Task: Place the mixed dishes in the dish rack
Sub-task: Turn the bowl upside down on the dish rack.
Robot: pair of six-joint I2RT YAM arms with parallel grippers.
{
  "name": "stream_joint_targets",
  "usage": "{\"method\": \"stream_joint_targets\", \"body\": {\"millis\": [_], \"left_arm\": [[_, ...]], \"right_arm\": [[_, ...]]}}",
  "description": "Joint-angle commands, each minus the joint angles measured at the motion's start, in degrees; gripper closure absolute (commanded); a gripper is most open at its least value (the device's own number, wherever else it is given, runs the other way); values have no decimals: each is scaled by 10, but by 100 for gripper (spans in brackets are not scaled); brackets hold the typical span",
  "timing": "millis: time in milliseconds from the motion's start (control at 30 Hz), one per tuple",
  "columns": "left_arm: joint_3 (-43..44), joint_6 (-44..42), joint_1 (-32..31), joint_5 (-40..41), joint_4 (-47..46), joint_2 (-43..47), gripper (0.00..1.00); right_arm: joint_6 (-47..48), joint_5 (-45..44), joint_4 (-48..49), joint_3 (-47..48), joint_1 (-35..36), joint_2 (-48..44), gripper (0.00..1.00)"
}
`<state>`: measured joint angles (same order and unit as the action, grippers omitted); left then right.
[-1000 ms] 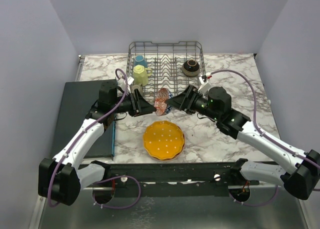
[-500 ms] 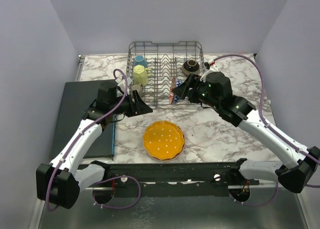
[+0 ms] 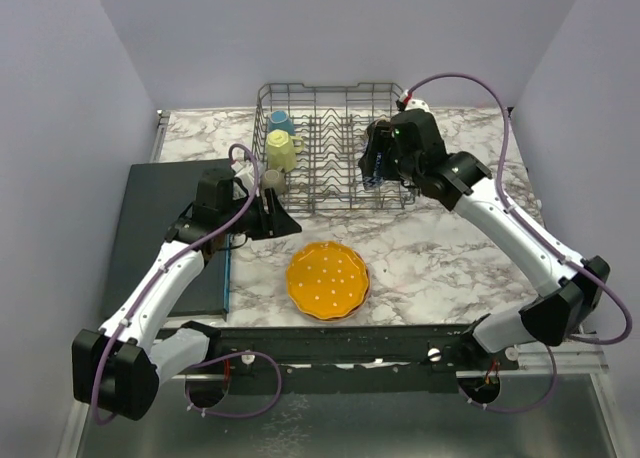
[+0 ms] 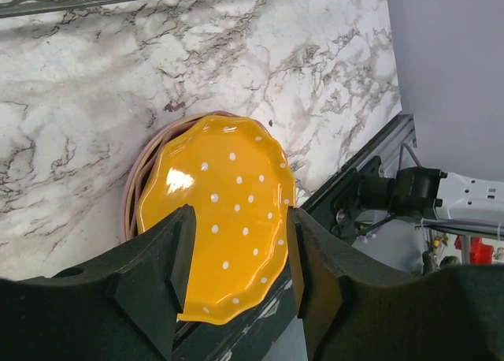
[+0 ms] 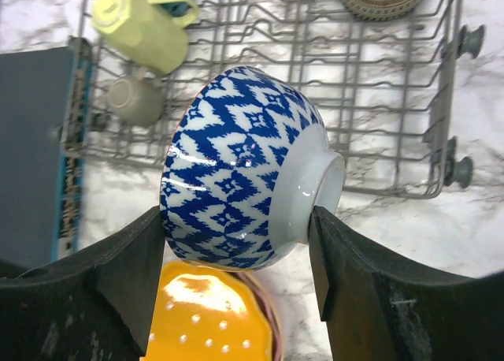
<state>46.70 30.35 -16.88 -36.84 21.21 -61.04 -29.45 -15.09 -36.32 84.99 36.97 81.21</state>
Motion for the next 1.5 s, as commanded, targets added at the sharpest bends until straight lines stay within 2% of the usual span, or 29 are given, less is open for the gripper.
{"method": "stream_joint_targets", "body": {"millis": [0, 233, 800, 1167, 1467], "left_arm": [[-6, -32, 1, 20, 23, 25, 45], [-10, -33, 1, 22, 29, 29, 45], [-13, -38, 1, 45, 38, 60, 46], [-13, -38, 1, 44, 40, 64, 46], [-14, -39, 1, 44, 41, 63, 46]], "right_arm": [[57, -61, -43, 62, -8, 57, 77], [97, -138, -78, 144, -8, 152, 77], [155, -258, -140, 289, -8, 368, 78], [192, -295, -158, 372, -8, 465, 78], [213, -316, -152, 382, -15, 499, 77]]}}
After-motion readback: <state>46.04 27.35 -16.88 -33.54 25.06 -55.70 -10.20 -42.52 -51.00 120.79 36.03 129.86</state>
